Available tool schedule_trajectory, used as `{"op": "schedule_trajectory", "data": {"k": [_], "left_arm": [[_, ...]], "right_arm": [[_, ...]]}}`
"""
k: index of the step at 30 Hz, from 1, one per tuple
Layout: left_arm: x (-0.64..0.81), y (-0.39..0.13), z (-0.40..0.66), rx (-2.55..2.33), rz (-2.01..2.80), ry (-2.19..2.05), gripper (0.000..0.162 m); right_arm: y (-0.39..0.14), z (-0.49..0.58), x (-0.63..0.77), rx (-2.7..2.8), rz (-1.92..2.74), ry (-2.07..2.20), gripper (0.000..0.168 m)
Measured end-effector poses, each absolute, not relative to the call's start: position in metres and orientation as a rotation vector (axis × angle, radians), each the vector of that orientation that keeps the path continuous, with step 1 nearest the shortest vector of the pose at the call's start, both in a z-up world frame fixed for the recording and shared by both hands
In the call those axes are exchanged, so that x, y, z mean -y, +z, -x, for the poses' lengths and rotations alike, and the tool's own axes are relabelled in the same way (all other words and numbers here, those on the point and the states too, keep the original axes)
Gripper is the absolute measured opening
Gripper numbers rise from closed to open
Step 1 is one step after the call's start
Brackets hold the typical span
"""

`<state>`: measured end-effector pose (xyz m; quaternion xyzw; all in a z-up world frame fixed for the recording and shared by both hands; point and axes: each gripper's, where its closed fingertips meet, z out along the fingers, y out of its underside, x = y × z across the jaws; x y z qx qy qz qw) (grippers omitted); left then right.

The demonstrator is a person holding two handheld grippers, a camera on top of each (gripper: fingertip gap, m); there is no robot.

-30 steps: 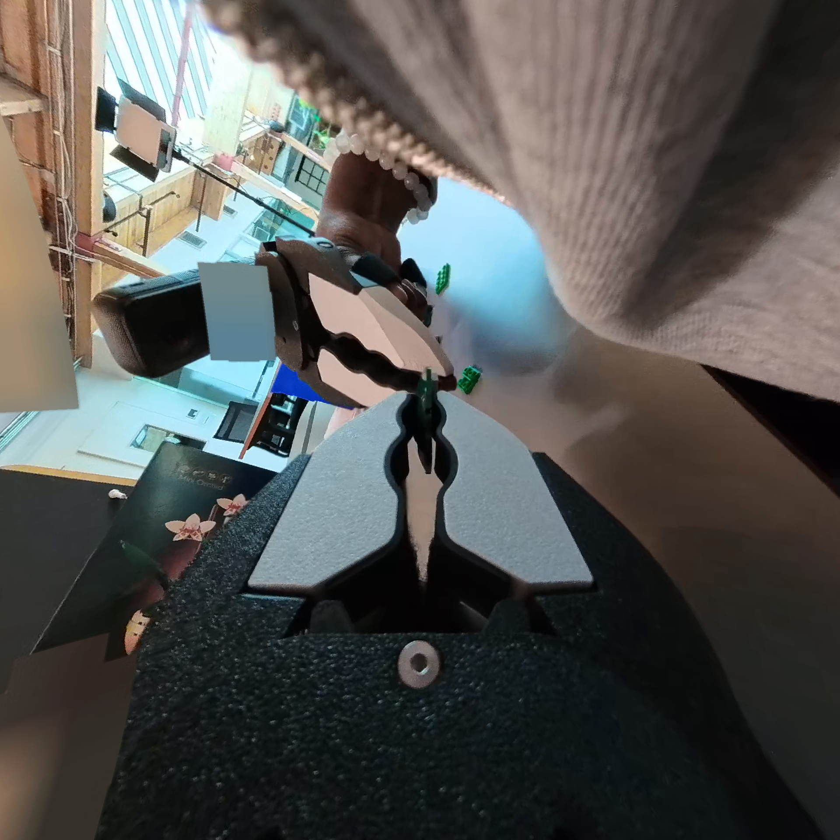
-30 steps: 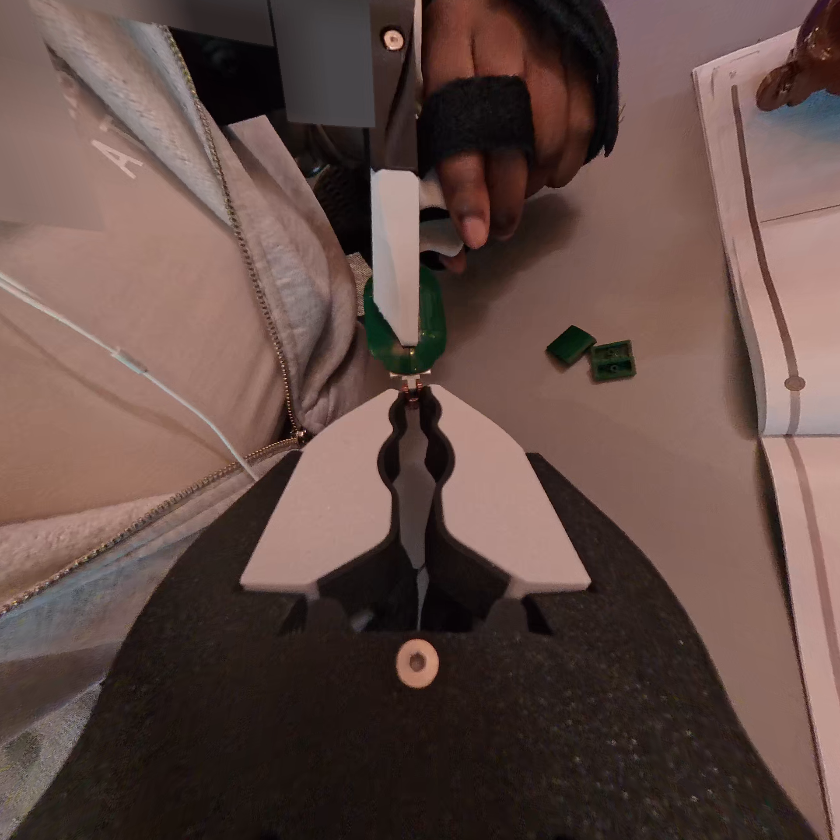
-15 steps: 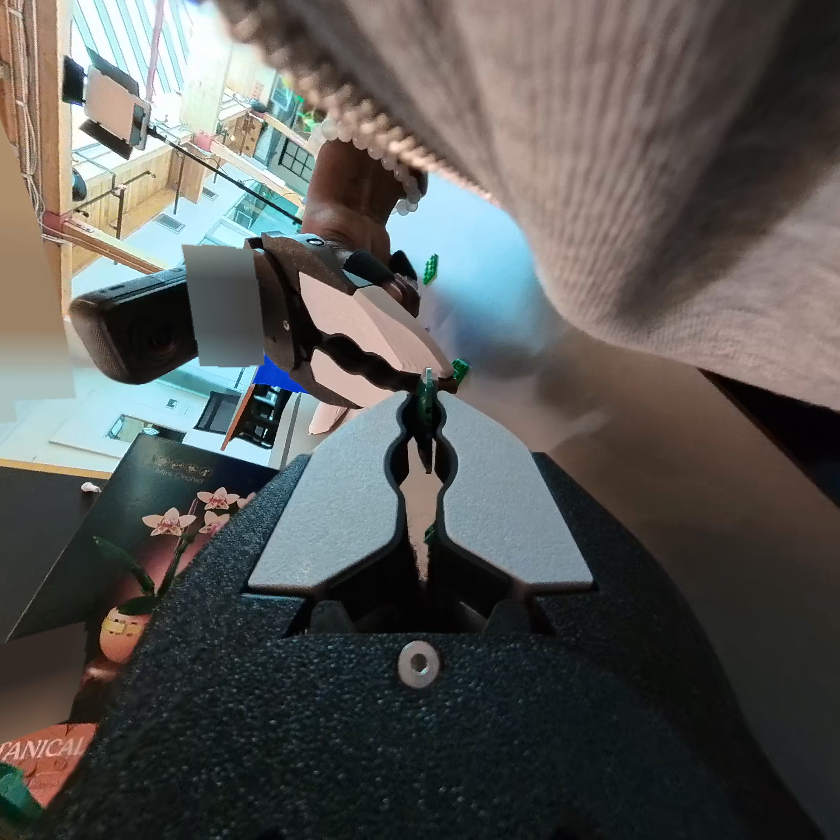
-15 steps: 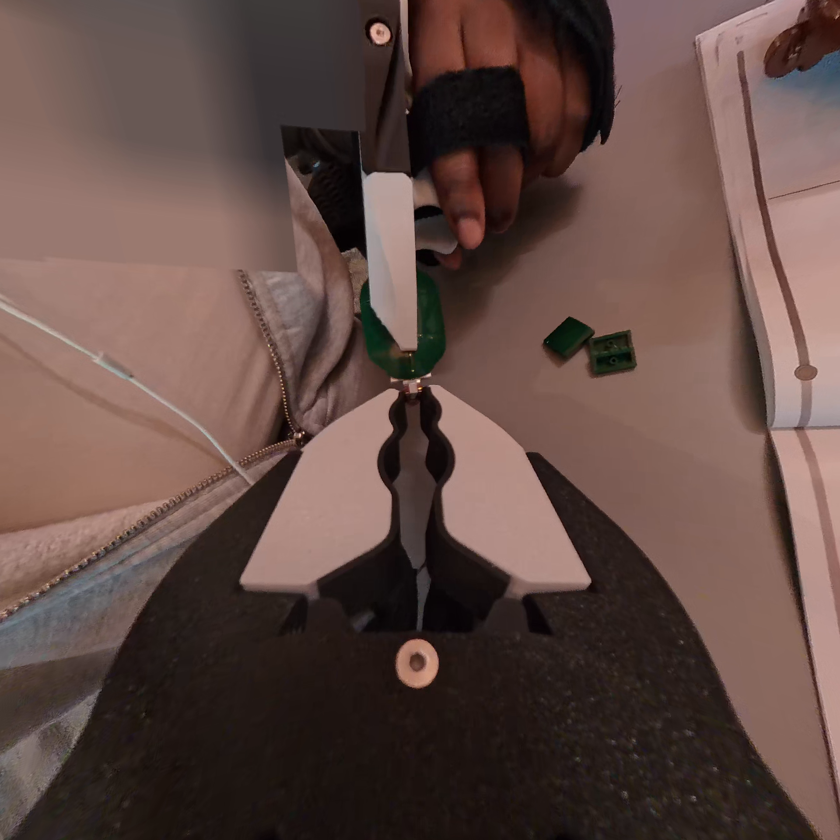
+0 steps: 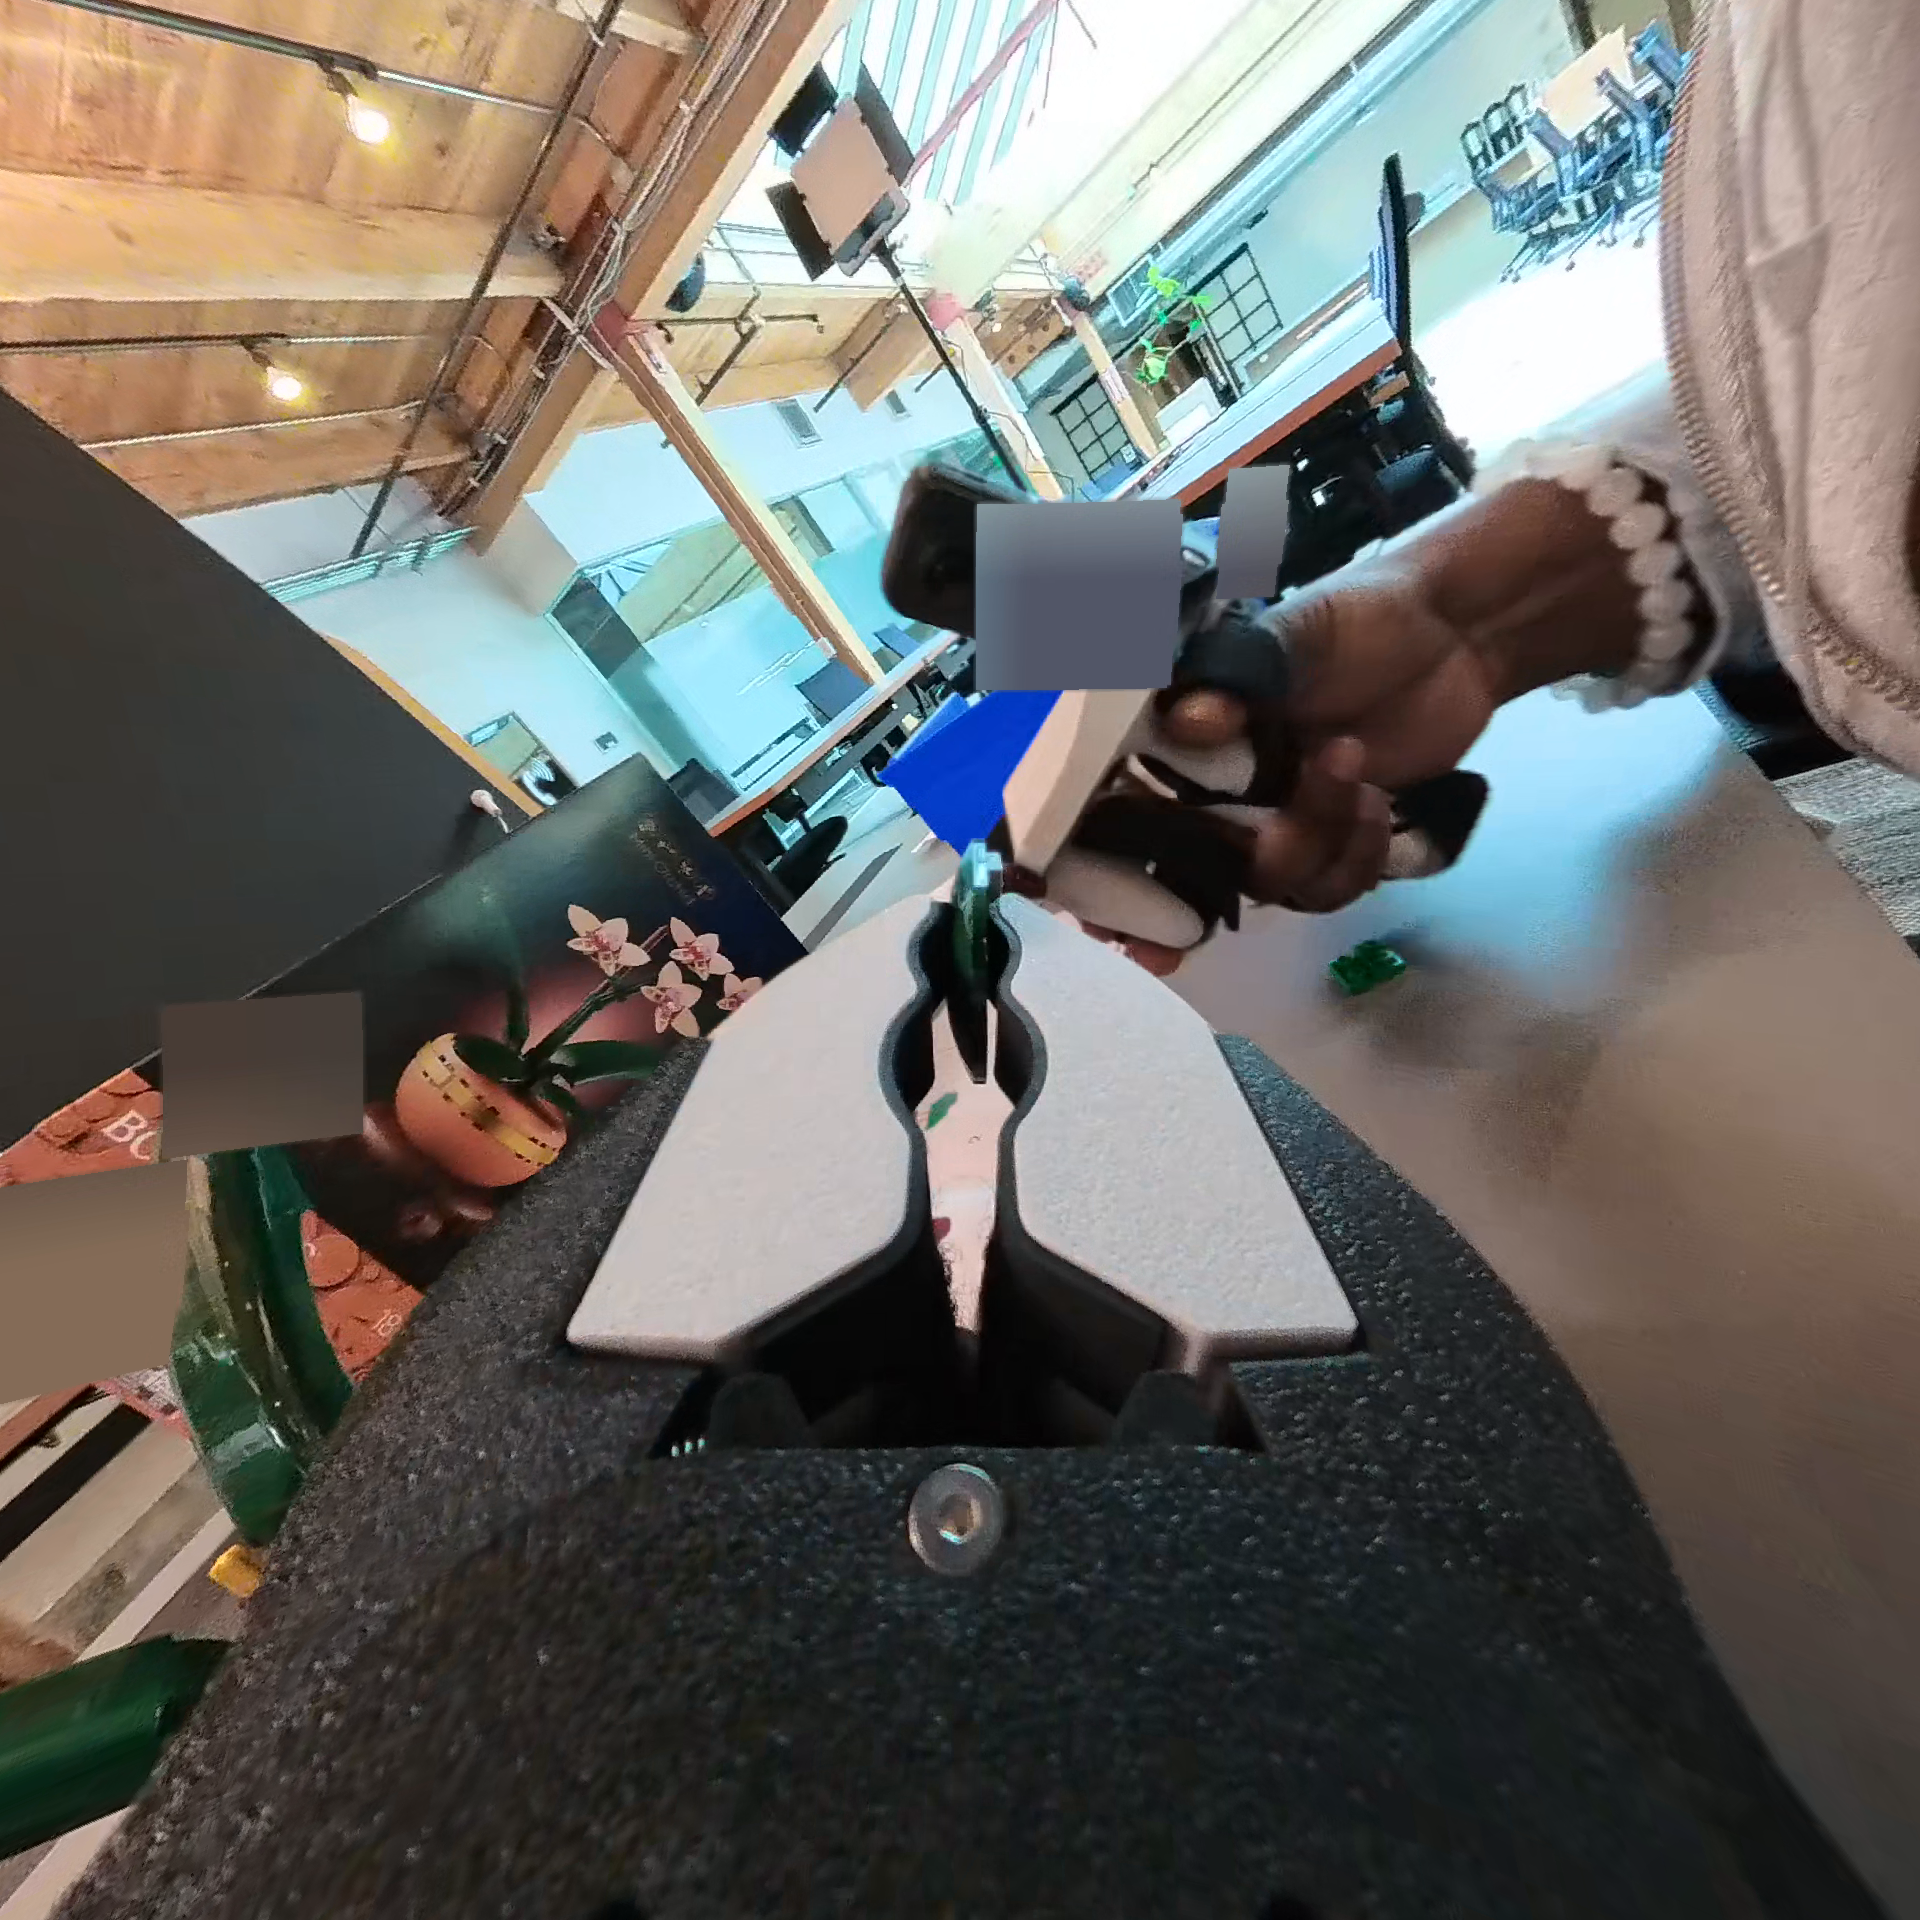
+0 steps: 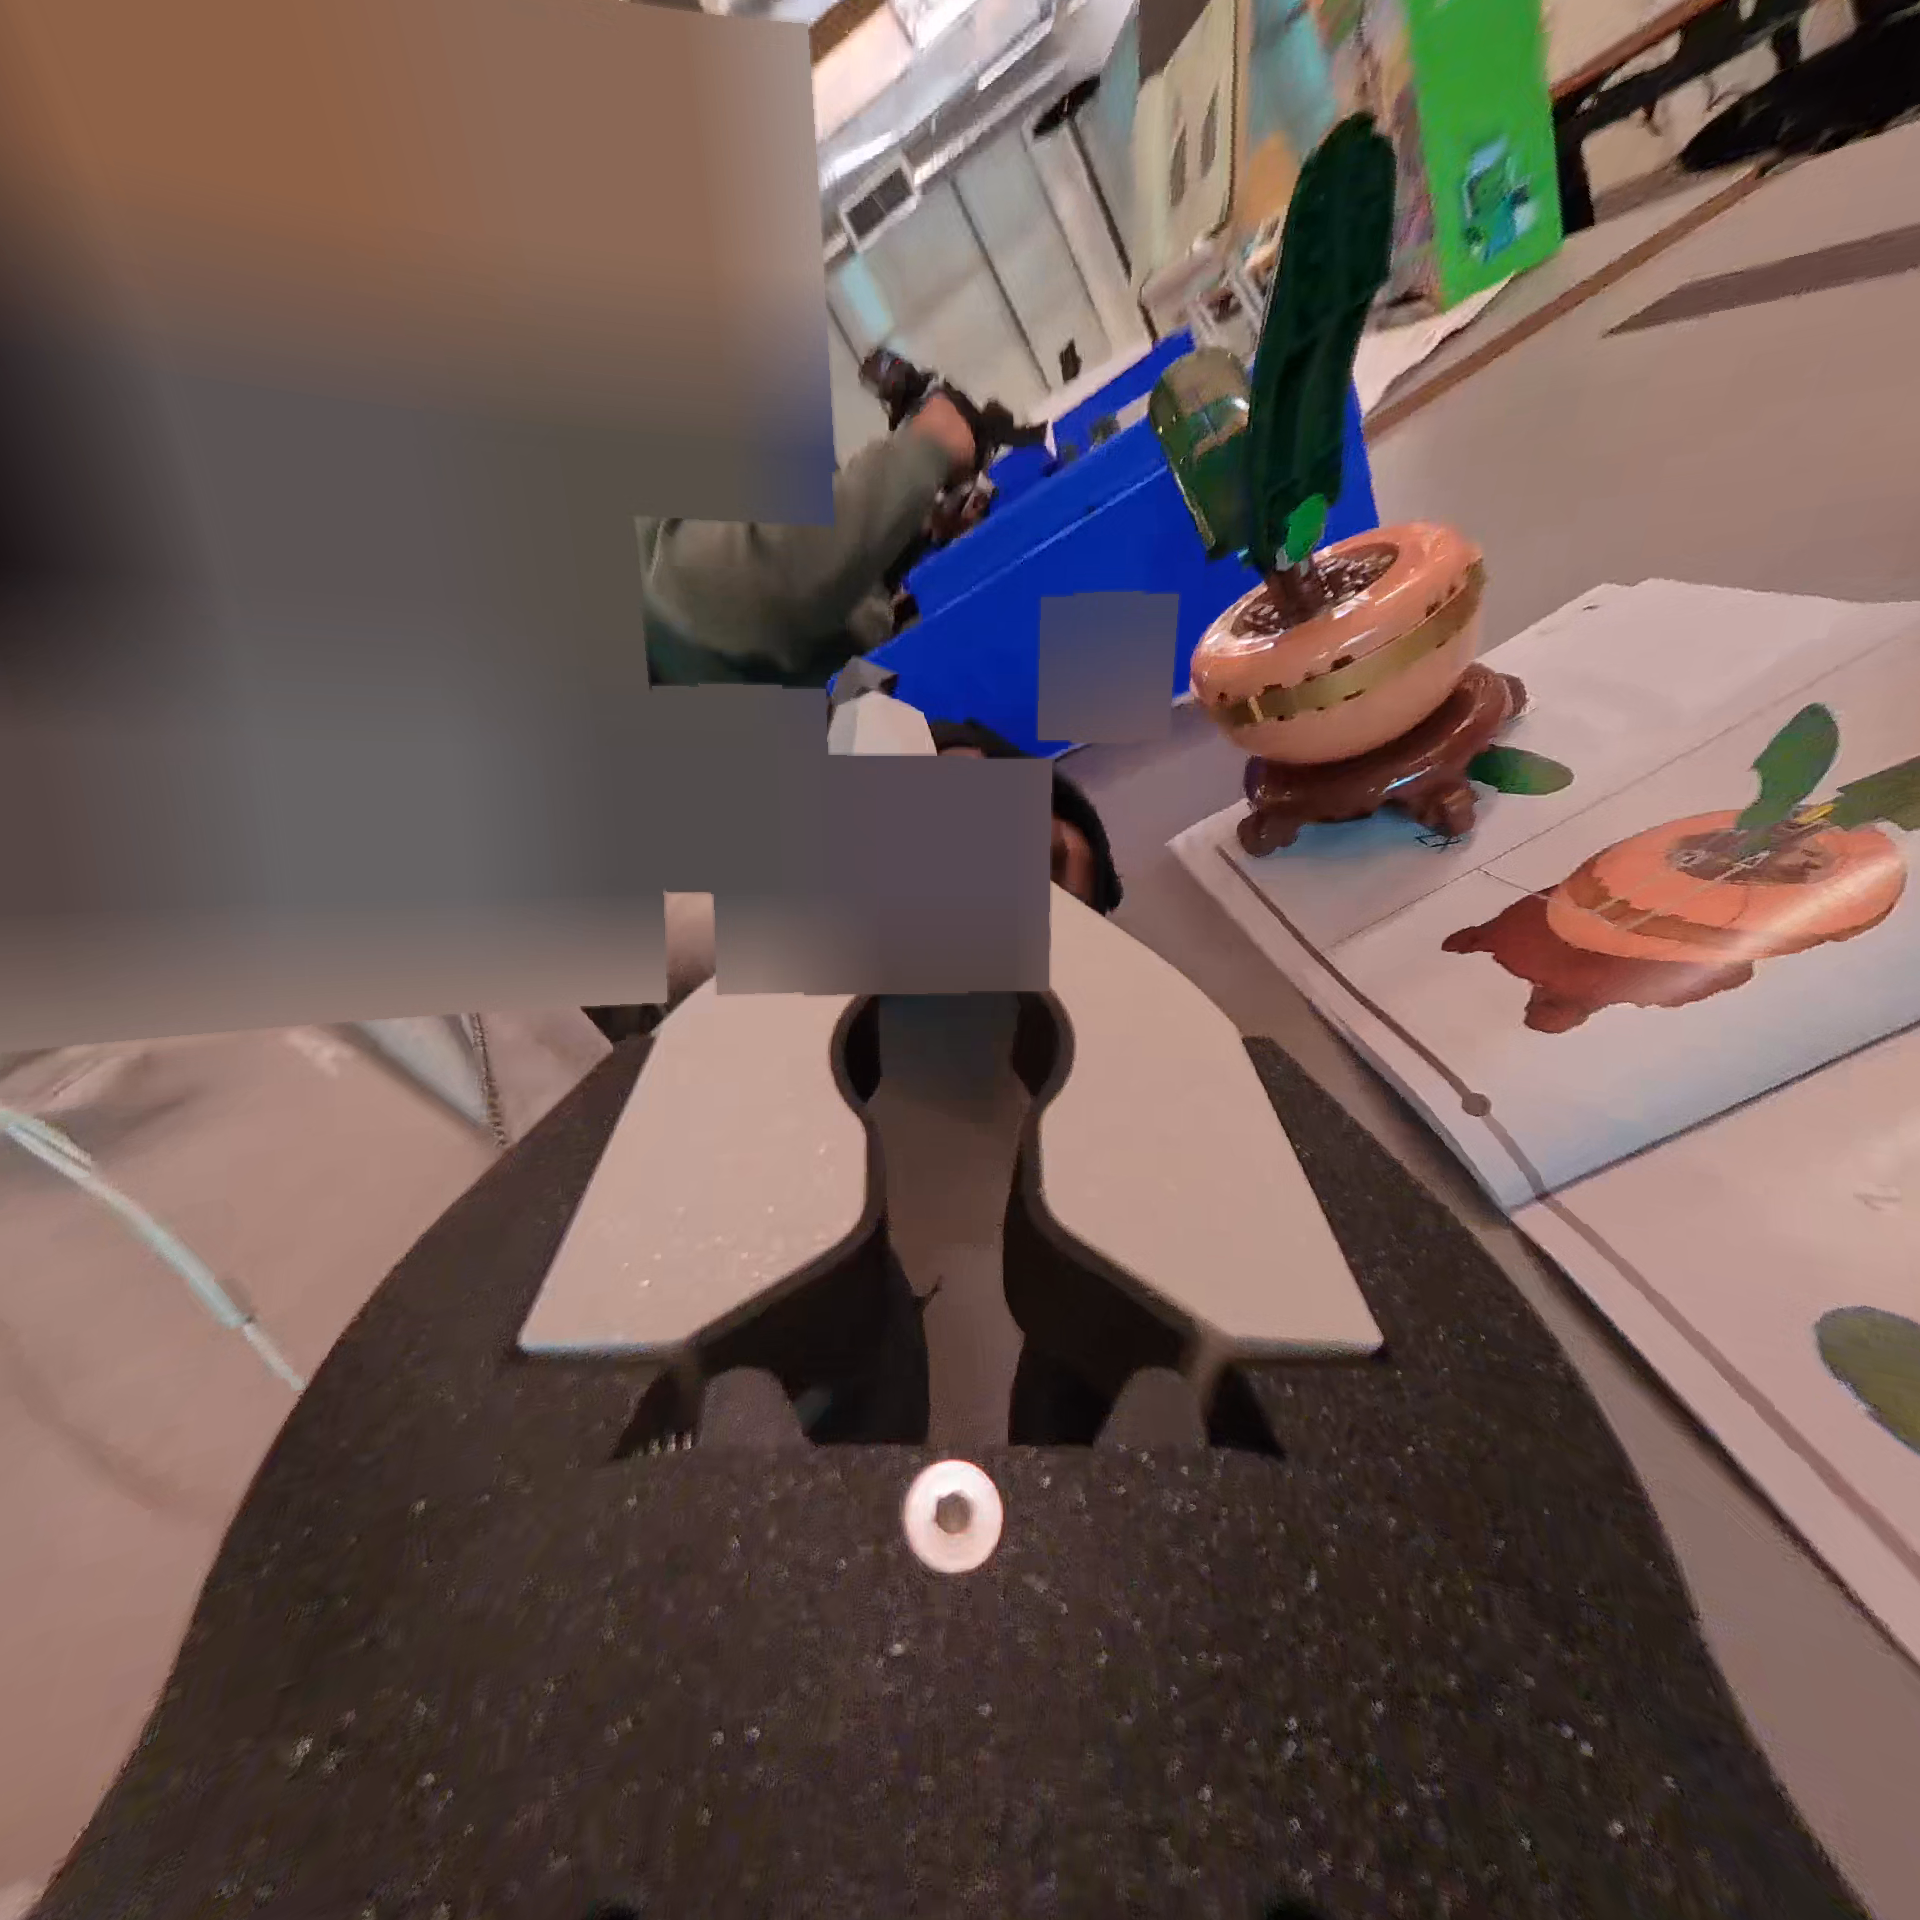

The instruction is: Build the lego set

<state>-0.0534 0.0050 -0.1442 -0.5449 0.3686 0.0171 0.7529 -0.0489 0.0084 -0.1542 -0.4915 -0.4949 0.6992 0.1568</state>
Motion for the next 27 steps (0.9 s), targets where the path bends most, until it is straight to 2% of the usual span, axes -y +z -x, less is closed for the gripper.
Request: {"op": "schedule_trajectory", "data": {"k": [5,16,23,27], "left_arm": [[-0.004,-0.147,0.050,-0.818,1.190,0.033,0.005],[0.004,-0.155,0.033,-0.940,1.164,-0.016,0.005],[0.008,-0.160,0.030,-0.977,1.180,-0.054,0.005],[0.004,-0.157,0.030,-0.959,1.171,-0.043,0.005]], "right_arm": [[-0.156,0.042,-0.003,1.395,1.394,2.047,0.007],[-0.167,0.023,0.006,1.730,1.393,1.900,0.007],[-0.155,0.015,-0.011,1.692,1.384,1.927,0.006],[-0.165,0.014,-0.001,1.776,1.393,1.916,0.006]]}}
